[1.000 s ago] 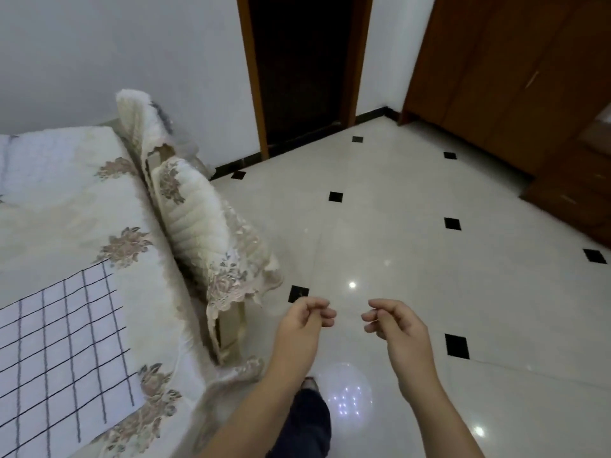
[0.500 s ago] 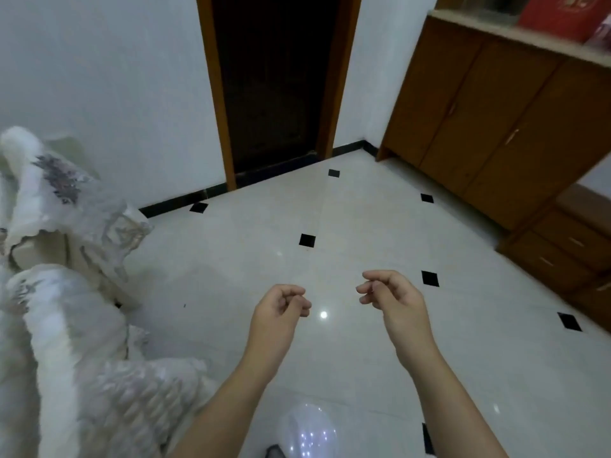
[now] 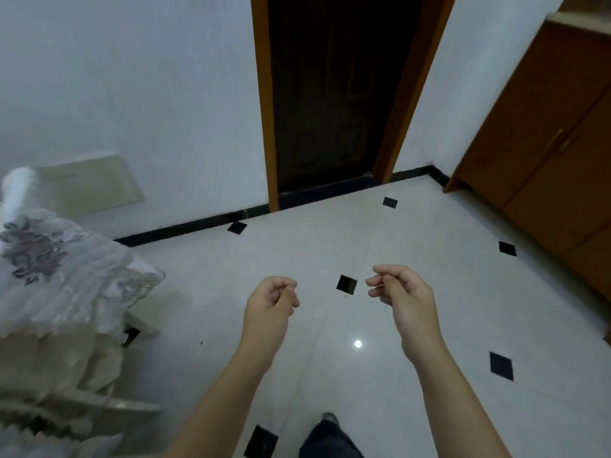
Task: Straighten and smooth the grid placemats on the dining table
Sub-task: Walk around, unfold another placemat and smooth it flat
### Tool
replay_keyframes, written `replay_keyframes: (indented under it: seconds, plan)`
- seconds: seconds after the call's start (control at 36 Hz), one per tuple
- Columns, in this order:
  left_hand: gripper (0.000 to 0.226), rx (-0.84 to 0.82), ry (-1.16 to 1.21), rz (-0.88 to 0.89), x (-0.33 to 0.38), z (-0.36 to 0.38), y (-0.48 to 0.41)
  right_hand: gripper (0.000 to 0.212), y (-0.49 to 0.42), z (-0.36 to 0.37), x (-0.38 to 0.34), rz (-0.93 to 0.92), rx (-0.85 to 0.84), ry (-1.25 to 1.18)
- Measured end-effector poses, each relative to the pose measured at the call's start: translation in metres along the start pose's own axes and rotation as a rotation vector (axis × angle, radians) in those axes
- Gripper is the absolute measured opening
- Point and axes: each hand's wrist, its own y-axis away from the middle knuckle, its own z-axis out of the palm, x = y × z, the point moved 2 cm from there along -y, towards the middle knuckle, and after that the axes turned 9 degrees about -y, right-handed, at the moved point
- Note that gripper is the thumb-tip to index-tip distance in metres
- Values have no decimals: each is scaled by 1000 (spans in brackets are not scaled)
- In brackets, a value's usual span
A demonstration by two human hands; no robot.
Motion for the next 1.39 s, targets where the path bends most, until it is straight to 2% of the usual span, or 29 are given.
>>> replay_keyframes:
  seconds: [0.19,0.44,0.69,0.83,1.08,1.28,1.39]
  plan:
    - [28,128,9,36,41,-8,-98,29,-121,69,-30,33,-181,66]
    - [29,428,46,32,51,-88,-210,28,-209,220,-19,84,-539,119]
    - [32,558,89,42,57,-193,-350,28,-293,405,-18,71,-667,185]
    - [32,647,143,59,73,-262,-432,27,-332,522,-39,9,-839,170]
    - [30,672,191,38,78,-328,-537,28,-394,639,-9,82,-889,167]
    - [31,880,202,77,77,-423,-628,27,-454,780,-10,-16,-1067,165]
    - [31,1052,228,75,85,-481,-670,30,-479,870,-15,-63,-1163,186]
